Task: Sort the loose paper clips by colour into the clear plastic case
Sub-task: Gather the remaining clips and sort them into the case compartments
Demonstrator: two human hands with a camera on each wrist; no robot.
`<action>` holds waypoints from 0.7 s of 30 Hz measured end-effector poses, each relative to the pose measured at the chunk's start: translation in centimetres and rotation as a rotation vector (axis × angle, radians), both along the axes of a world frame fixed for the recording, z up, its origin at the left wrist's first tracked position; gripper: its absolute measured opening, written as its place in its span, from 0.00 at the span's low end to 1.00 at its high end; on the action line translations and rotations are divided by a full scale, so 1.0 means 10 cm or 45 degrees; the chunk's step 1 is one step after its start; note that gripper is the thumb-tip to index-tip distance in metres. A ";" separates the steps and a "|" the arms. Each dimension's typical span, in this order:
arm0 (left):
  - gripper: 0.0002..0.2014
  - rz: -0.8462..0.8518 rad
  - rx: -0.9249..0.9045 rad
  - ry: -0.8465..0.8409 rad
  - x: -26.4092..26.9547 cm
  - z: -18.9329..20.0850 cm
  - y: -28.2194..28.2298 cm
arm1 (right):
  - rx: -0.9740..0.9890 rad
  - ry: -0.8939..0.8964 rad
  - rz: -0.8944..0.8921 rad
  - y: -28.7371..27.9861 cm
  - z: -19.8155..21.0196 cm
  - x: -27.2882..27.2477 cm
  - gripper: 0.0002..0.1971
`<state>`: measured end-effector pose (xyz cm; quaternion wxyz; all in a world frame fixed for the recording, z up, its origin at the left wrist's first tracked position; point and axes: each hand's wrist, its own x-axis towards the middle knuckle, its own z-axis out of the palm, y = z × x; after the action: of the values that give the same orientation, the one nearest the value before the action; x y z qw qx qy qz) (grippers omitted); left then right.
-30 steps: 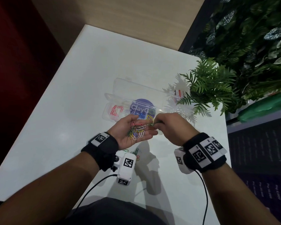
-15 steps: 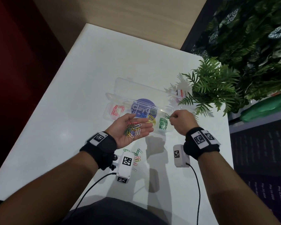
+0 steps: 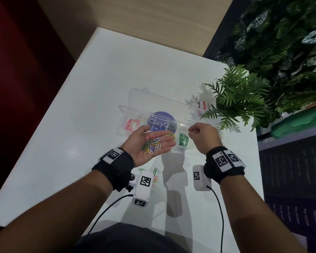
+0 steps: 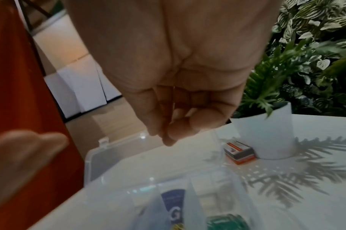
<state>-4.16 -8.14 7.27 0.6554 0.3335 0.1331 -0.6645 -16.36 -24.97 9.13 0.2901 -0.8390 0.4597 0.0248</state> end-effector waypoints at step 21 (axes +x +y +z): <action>0.35 0.016 -0.099 0.010 -0.18 0.19 0.08 | -0.132 -0.086 0.731 0.85 0.41 0.22 0.05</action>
<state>-5.92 -7.34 9.19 0.6715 0.3042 0.1118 -0.6664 -14.11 -16.43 13.28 0.2434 -0.9487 0.1942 0.0544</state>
